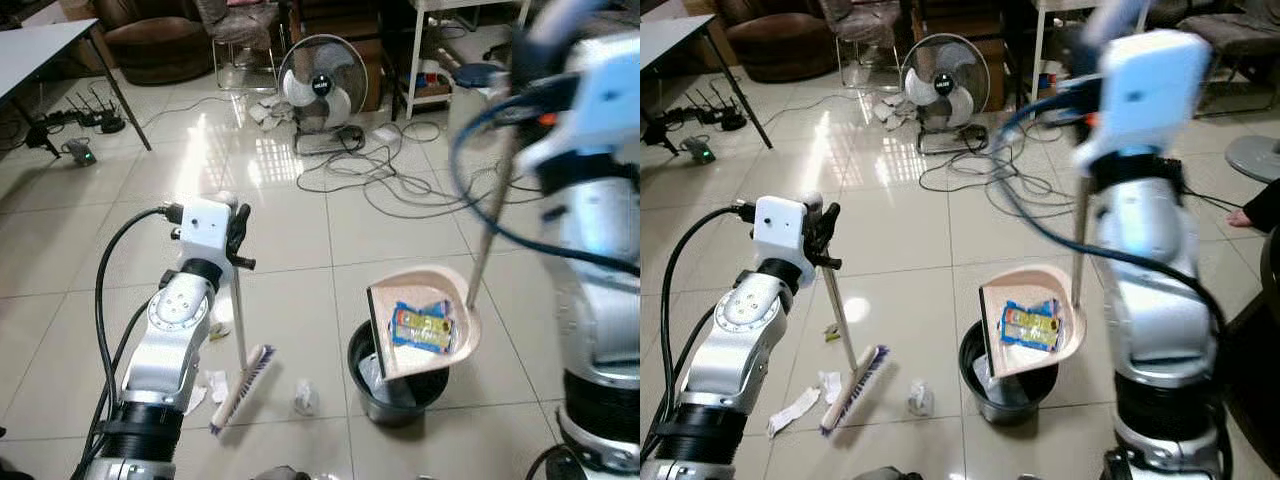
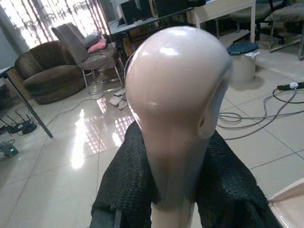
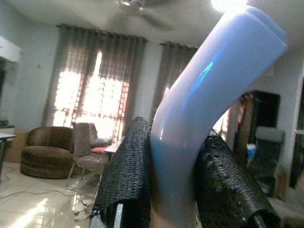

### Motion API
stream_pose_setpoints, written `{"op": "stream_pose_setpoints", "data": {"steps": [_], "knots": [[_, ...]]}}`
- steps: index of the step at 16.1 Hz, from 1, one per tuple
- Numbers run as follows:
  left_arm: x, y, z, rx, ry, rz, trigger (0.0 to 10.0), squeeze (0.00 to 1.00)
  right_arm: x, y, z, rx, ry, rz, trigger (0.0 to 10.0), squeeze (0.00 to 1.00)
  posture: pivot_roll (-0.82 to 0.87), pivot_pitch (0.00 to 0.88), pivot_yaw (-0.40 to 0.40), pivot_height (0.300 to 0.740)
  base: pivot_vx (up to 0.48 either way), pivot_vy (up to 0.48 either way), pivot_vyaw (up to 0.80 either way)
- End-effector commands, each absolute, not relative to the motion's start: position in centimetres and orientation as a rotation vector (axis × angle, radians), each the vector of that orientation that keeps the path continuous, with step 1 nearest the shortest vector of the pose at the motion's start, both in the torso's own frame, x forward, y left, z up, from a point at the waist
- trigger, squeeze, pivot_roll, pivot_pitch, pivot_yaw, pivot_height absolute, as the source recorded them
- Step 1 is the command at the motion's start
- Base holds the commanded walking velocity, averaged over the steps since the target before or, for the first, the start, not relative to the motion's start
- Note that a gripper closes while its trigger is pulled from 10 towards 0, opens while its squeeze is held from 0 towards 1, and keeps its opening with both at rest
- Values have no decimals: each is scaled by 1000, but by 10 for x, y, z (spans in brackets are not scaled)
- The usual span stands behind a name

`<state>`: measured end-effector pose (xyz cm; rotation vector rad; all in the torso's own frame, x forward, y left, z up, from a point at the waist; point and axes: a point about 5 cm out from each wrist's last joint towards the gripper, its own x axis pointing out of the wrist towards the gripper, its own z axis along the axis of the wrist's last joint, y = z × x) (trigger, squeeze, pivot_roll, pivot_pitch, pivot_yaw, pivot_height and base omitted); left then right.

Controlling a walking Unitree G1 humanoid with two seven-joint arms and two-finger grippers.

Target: Sweep floor

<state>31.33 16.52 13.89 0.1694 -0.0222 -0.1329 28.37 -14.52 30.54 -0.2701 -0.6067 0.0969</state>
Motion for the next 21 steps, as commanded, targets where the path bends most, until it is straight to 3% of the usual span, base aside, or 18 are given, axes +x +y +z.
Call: {"op": "stream_pose_setpoints", "data": {"steps": [1, 4, 10, 13, 21], "knots": [[313, 168, 147, 188, -61, -126, 10000, 0, 280, -132, 313, -314, -677, 144, 10000, 0, -84, 49, 104, 740, 0, 0, 0], [314, 167, 147, 188, -64, -125, 10000, 0, 280, -106, 305, -438, -705, 253, 10000, 0, -79, 49, 99, 740, 0, 0, 0], [316, 166, 152, 167, -88, -134, 10000, 0, 278, -70, 289, -434, -697, 355, 10000, 0, -72, 49, 95, 740, 0, 0, 0], [315, 164, 153, 149, -100, -148, 10000, 0, 280, -52, 265, -534, -594, 484, 10000, 0, -73, 44, 95, 740, 0, 0, 0], [317, 162, 156, 112, -91, -192, 10000, 0, 284, -67, 282, -566, -666, 349, 10000, 0, -70, 44, 98, 740, 0, 0, 0]]}}
